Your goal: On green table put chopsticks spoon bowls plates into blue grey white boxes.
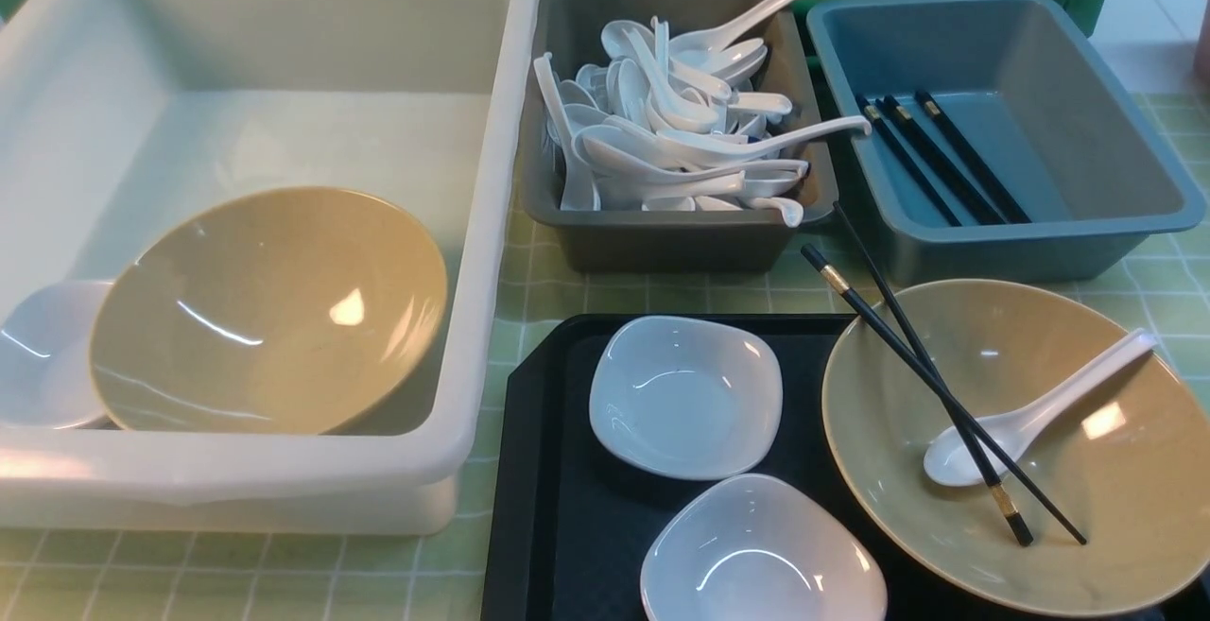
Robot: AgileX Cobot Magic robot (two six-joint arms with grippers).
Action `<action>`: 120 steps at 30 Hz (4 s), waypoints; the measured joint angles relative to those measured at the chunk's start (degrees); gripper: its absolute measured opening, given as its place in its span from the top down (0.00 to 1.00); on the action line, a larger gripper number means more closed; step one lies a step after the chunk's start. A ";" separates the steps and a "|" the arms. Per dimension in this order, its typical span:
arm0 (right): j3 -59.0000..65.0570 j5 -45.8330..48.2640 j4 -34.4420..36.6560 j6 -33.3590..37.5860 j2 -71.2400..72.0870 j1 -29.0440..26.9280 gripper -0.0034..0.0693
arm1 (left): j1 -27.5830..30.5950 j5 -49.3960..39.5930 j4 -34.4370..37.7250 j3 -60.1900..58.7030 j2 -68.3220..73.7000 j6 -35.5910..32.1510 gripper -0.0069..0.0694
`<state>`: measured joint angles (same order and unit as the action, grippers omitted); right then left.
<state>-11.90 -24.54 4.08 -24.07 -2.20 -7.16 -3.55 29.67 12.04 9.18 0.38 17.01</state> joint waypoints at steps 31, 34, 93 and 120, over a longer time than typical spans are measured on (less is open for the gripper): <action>-39.18 67.51 26.46 61.11 -67.11 8.61 0.57 | -19.62 -59.61 17.06 32.01 46.69 -19.44 0.91; -40.43 65.25 22.04 60.59 -72.80 14.98 0.51 | -22.89 -59.88 20.20 32.01 49.29 -26.01 0.91; -109.19 66.57 10.82 38.21 -128.33 7.34 0.83 | -25.38 -64.53 52.70 36.14 59.67 -70.57 0.91; -74.01 85.23 5.62 78.34 -84.41 21.96 0.43 | -25.38 -74.56 9.28 45.37 52.96 -36.84 0.91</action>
<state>-85.91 60.69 9.70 54.27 -86.61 14.80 -28.93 -44.89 21.31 54.55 53.34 -19.82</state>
